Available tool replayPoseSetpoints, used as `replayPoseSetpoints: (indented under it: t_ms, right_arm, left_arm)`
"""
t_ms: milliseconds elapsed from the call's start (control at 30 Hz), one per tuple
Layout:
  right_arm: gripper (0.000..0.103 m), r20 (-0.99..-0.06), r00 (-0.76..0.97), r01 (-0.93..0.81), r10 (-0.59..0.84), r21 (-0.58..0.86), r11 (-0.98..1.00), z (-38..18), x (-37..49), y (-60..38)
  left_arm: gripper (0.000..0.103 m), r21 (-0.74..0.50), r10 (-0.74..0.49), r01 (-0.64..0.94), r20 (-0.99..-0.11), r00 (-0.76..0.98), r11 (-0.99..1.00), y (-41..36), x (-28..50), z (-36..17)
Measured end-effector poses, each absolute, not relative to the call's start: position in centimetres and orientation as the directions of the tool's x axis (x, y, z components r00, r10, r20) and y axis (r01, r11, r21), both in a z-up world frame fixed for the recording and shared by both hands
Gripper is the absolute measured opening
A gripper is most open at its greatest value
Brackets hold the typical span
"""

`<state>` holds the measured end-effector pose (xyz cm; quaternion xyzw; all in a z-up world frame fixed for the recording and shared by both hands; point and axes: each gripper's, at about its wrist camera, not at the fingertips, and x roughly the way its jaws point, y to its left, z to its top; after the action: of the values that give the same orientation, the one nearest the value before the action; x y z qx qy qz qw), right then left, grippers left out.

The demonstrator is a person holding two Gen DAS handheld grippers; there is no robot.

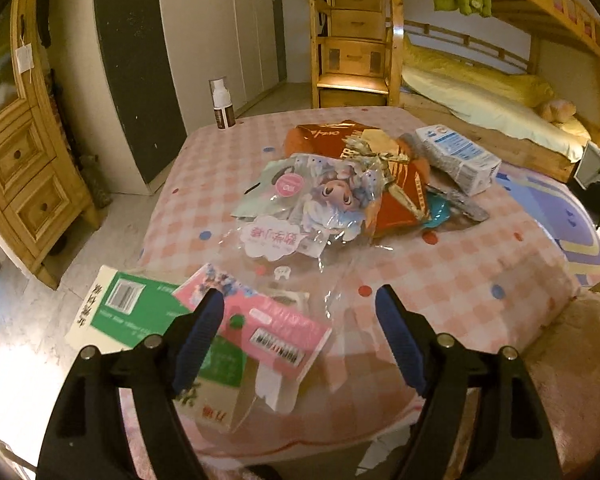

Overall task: Collect trash
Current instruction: 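Return the left gripper to the table and grasp the clear plastic wrapper, then lift the wrapper with the left gripper while the right gripper grasps the blister pack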

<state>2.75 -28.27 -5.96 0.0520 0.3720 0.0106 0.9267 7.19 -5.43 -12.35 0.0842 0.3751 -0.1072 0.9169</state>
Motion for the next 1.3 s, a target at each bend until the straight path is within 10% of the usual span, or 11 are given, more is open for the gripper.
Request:
replayPoseSetpoints:
  t_ms: [333, 767, 1300]
  right_arm:
    - [0.044, -0.705, 0.704, 0.019, 0.082, 0.135, 0.991, -7.3, 3.6, -28.7]
    - [0.044, -0.693, 0.716, 0.018, 0.082, 0.136, 0.991, -7.0, 3.5, -28.9]
    - [0.048, -0.729, 0.674, -0.116, 0.116, 0.05, 0.992, -8.8, 7.6, -24.0]
  left_arm:
    - [0.067, 0.199, -0.023, 0.23, -0.707, 0.707, 0.953, -7.1, 9.3, -14.2]
    - [0.001, 0.058, -0.162, 0.262, -0.65, 0.742, 0.963, -5.0, 8.2, -9.4]
    - [0.001, -0.088, -0.335, 0.362, -0.62, 0.709, 0.928, -5.7, 6.7, -6.0]
